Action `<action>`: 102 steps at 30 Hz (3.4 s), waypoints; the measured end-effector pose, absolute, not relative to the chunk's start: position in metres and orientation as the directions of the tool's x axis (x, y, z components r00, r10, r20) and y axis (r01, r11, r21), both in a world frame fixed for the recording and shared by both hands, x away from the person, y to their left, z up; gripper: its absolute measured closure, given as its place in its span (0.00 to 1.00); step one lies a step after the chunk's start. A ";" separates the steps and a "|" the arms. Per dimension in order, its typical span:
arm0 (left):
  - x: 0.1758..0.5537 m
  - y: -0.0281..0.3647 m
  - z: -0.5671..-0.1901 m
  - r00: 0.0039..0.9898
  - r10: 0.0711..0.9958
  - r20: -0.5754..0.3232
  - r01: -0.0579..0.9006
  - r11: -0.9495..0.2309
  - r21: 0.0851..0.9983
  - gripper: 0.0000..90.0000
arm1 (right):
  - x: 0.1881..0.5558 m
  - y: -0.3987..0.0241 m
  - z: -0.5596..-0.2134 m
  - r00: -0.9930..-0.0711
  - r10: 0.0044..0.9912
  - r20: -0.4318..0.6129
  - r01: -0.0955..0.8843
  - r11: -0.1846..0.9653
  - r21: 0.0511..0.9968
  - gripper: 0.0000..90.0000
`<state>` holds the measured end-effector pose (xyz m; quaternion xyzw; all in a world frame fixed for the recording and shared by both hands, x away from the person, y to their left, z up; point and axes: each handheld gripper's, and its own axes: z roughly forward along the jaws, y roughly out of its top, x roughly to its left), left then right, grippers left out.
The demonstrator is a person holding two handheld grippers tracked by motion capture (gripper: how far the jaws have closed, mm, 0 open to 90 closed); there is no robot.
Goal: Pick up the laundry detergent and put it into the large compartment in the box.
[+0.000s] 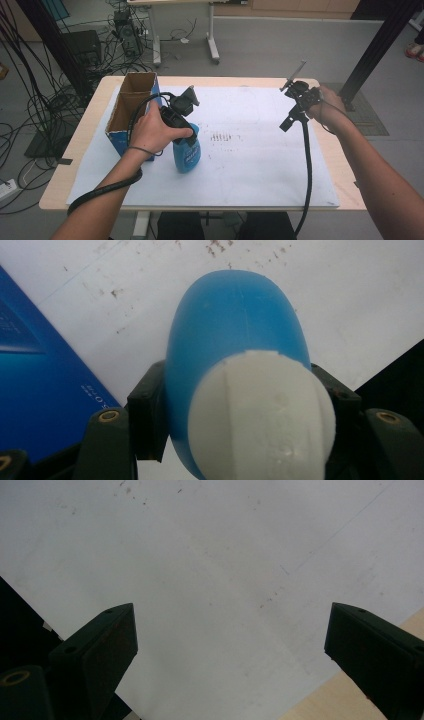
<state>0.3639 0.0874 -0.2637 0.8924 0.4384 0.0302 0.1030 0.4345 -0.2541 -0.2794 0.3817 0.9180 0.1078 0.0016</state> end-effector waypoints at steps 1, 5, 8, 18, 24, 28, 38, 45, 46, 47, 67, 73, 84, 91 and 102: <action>0.364 0.087 -0.262 0.616 0.787 -0.035 0.775 -0.597 0.209 0.42 | 0.434 -0.254 -0.279 -0.709 0.701 0.079 0.700 0.685 0.199 0.07; 0.363 0.087 -0.256 0.614 0.788 -0.034 0.774 -0.594 0.219 0.42 | 0.434 -0.253 -0.277 -0.709 0.701 0.077 0.699 0.685 0.206 0.07; 0.362 0.086 -0.252 0.617 0.787 -0.030 0.772 -0.598 0.215 0.42 | 0.433 -0.253 -0.276 -0.709 0.701 0.075 0.699 0.684 0.208 0.07; 0.362 0.083 -0.226 0.617 0.787 -0.025 0.769 -0.595 0.236 0.42 | 0.433 -0.249 -0.277 -0.715 0.695 0.073 0.692 0.689 0.213 0.07; 0.363 0.081 -0.208 0.618 0.786 -0.024 0.764 -0.593 0.255 0.42 | 0.434 -0.246 -0.277 -0.720 0.691 0.070 0.687 0.694 0.215 0.07; 0.364 0.077 -0.189 0.621 0.784 -0.003 0.755 -0.597 0.271 0.42 | 0.436 -0.245 -0.278 -0.718 0.692 0.074 0.689 0.692 0.214 0.07; 0.364 0.074 -0.150 0.624 0.782 -0.005 0.742 -0.589 0.321 0.42 | 0.439 -0.244 -0.280 -0.717 0.692 0.084 0.691 0.690 0.217 0.07; 0.365 0.070 -0.116 0.625 0.780 0.018 0.729 -0.592 0.344 0.42 | 0.440 -0.243 -0.281 -0.713 0.695 0.091 0.696 0.685 0.217 0.07; 0.365 0.070 -0.111 0.625 0.781 0.024 0.727 -0.592 0.348 0.42 | 0.440 -0.243 -0.281 -0.709 0.699 0.092 0.700 0.680 0.217 0.07; 0.366 0.070 -0.101 0.626 0.780 0.028 0.722 -0.592 0.358 0.42 | 0.440 -0.243 -0.281 -0.710 0.698 0.093 0.699 0.682 0.217 0.07; 0.379 0.068 -0.063 0.583 0.812 0.000 0.749 -0.537 0.388 0.42 | 0.440 -0.247 -0.281 -0.714 0.694 0.092 0.694 0.684 0.226 0.07; 0.384 0.078 -0.063 0.553 0.833 -0.001 0.770 -0.511 0.383 0.42 | 0.439 -0.248 -0.280 -0.714 0.695 0.091 0.694 0.683 0.227 0.07; 0.395 0.107 -0.061 0.448 0.894 0.009 0.819 -0.415 0.397 0.42 | 0.438 -0.245 -0.279 -0.722 0.686 0.084 0.685 0.693 0.227 0.07; 0.404 0.135 -0.063 0.356 0.934 0.012 0.847 -0.328 0.419 0.42 | 0.438 -0.247 -0.279 -0.719 0.690 0.084 0.688 0.690 0.226 0.07; 0.417 0.167 -0.069 0.231 0.972 0.034 0.888 -0.224 0.401 0.42 | 0.437 -0.248 -0.278 -0.715 0.694 0.085 0.692 0.685 0.228 0.07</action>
